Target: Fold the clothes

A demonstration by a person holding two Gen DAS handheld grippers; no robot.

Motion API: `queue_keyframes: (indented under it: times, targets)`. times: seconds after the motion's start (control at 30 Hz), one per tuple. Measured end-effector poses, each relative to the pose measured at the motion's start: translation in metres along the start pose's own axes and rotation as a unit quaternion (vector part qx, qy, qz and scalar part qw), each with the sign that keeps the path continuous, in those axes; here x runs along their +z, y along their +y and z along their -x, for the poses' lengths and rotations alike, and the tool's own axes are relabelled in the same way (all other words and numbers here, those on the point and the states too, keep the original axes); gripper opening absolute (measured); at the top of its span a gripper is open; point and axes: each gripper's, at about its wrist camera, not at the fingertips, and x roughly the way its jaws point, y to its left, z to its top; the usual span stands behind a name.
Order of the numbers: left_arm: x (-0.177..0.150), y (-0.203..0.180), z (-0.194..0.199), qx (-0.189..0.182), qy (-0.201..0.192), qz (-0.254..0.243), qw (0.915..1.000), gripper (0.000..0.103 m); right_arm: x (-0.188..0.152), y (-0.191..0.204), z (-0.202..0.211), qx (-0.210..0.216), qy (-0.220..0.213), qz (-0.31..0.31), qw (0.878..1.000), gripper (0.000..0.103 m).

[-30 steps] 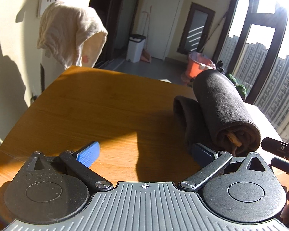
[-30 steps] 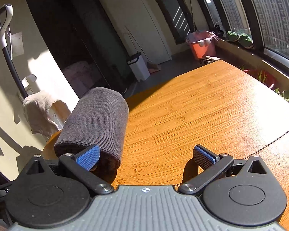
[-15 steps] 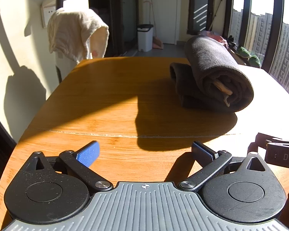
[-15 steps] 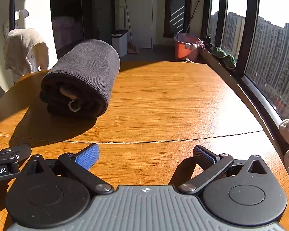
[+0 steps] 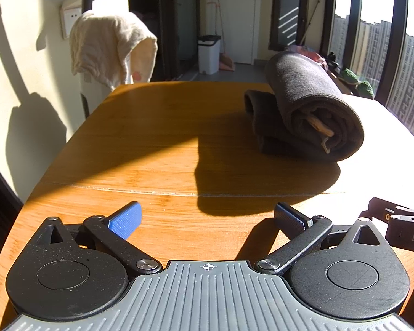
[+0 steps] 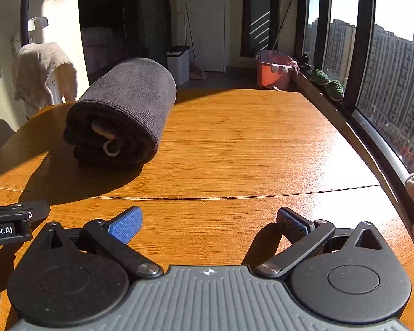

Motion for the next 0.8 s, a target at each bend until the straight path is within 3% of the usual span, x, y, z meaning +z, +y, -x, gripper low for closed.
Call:
queue_keyframes:
  times: [0.8]
  targets:
    - [0.0014,-0.0003,-0.0014,0.0,0.0,-0.001,1.0,0.103,0.0002,-0.0011,0.0006,0.001,0.0,0.0,1.0,0.103]
